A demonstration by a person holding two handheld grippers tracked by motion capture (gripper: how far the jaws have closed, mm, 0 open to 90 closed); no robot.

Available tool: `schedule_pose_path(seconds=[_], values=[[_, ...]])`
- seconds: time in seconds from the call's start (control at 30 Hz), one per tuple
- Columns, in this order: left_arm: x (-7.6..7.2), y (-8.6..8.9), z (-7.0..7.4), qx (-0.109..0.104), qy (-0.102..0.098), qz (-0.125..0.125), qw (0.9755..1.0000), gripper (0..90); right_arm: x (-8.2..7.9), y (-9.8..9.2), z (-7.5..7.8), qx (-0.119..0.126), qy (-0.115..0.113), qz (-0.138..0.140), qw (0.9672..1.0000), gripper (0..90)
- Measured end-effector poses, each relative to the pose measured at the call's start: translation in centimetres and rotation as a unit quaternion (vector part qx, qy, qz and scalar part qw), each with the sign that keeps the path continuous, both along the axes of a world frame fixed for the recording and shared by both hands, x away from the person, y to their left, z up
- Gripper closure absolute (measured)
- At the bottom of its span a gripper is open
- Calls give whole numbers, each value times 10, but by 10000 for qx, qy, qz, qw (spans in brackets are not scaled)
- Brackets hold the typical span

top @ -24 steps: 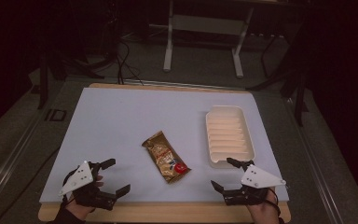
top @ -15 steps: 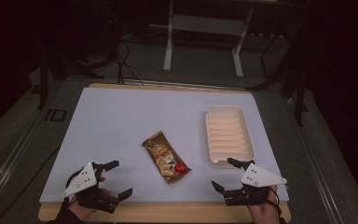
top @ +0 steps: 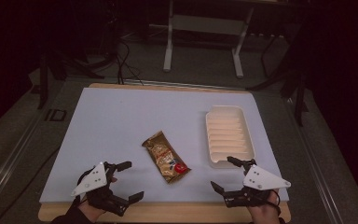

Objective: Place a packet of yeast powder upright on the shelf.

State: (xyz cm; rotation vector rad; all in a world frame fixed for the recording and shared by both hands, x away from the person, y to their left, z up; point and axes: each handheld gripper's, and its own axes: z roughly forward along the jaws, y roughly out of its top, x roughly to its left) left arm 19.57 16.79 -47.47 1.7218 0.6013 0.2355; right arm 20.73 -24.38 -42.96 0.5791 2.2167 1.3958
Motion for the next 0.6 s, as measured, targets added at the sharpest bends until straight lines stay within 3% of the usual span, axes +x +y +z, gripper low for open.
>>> schedule_pose_path(seconds=[0.23,0.6], values=[[11,-9,16,82,-44,-178,9998,5,0,0,3,53,-94,-36,9999,111],[33,-12,25,169,-24,-39,9998,5,1,5,4,114,176,21,9998,101]])
